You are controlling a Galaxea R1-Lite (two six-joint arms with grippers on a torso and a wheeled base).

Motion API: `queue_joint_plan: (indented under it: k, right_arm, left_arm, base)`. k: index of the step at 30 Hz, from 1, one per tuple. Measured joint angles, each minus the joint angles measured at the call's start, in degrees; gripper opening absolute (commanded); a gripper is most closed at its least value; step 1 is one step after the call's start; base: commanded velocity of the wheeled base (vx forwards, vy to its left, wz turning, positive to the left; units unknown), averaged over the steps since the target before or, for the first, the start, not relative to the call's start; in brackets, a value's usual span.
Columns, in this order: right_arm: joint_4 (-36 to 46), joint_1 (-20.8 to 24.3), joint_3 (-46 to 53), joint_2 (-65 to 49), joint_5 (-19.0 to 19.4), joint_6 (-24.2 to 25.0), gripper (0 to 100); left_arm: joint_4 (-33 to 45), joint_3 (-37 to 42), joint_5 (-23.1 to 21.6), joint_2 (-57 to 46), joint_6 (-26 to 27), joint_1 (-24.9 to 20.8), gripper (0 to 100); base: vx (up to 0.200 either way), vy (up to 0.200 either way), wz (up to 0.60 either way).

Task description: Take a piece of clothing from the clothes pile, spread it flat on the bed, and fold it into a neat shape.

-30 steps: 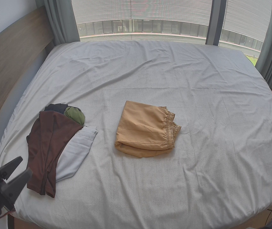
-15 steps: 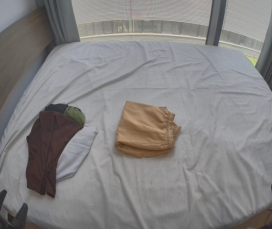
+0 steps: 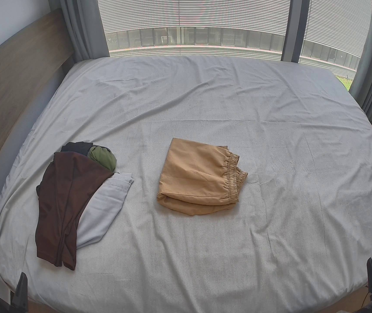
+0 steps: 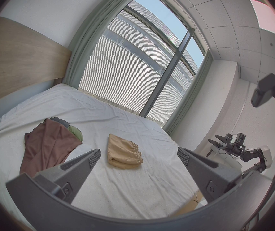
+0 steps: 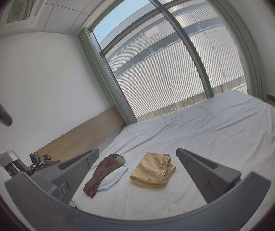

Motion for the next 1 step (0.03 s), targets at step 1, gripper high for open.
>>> queue_joint_plan:
  k: [1]
  right_arm:
    - [0.0,0.0,0.0,-0.1,0.0,-0.1,100]
  left_arm:
    - [0.0,0.0,0.0,0.0,0.0,-0.1,100]
  base:
    - [0.000,0.000,0.00]
